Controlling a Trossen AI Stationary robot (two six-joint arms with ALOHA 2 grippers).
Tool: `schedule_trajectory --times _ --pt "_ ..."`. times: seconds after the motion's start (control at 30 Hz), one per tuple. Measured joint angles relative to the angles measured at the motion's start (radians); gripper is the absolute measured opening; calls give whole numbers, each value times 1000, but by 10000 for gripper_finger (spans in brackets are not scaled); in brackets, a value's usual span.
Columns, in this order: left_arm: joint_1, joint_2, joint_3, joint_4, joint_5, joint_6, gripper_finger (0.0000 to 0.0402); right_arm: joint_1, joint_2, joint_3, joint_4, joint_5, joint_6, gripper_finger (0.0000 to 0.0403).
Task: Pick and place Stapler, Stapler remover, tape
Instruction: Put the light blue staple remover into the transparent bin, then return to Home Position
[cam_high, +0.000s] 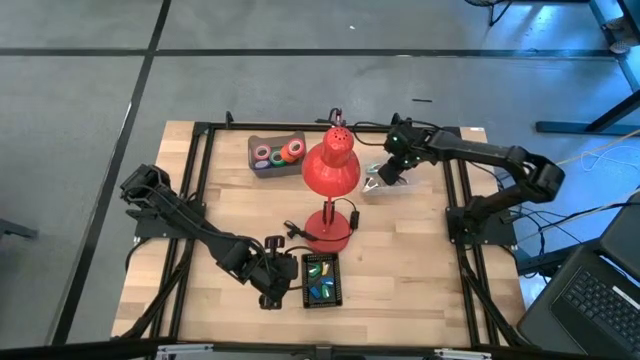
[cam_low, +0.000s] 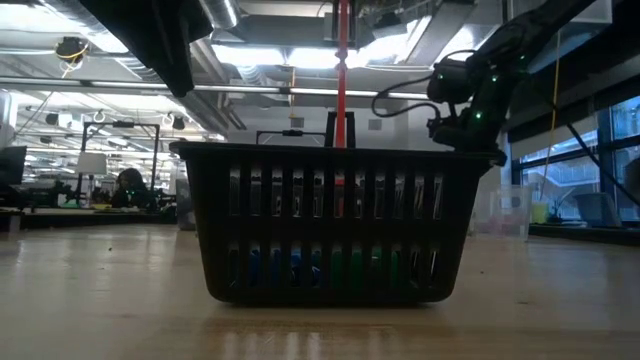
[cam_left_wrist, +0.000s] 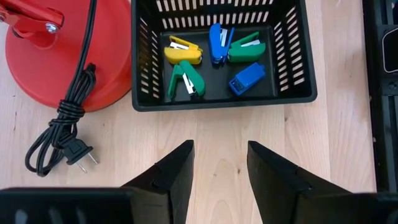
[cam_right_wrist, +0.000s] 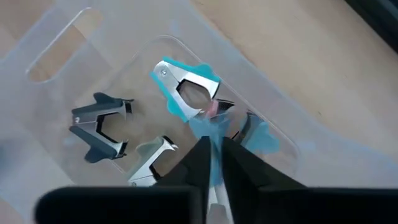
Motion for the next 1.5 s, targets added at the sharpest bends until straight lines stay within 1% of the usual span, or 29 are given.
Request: schedule_trajectory --times 0.23,0.3,0.4,0.53,0.63,0.73,0.77,0.87,0.93,1.0,1.07,1.1,1.2,1.23,1.27,1.33,1.4,1.5 --pt "0 0 0 0 0 0 137 3 -54 0 -13 -5 22 120" --pt "0 0 0 0 0 0 137 10 -94 0 -16 -6 25 137" --pt "0 0 0 0 1 0 139 50 -183 0 7 -7 38 150" --pt "0 0 0 1 1 0 141 155 -321 1 30 -6 104 151" --pt "0 0 0 2 1 0 141 261 -400 1 29 15 228 141" --pt "0 0 0 4 0 -4 141 400 -421 1 29 89 340 125" --pt "0 0 0 9 -6 -32 141 450 -419 -4 33 124 366 119" --pt "9 0 0 70 -51 -217 141 599 -398 -59 97 247 433 94" --pt "15 0 0 117 -66 -321 140 683 -383 -119 188 321 453 72" --pt "21 0 0 162 -62 -397 138 748 -370 -187 337 375 453 45" --pt "26 0 0 199 -57 -444 137 788 -358 -277 541 392 441 15" --pt "26 0 0 206 -56 -460 137 797 -358 -333 664 392 427 8" --pt "27 0 0 226 -57 -482 138 782 -379 -530 1101 372 365 7" --pt "29 0 0 225 -57 -482 139 763 -389 -588 1208 356 352 5" --pt "29 0 0 224 -56 -482 139 744 -404 -638 1273 342 352 4" --pt "29 0 0 225 -56 -482 141 714 -446 -704 1292 324 384 3" --pt "29 0 0 224 -55 -481 141 698 -504 -751 1295 276 387 3" --pt "29 0 0 224 -55 -481 141 693 -636 -817 1296 220 320 2"
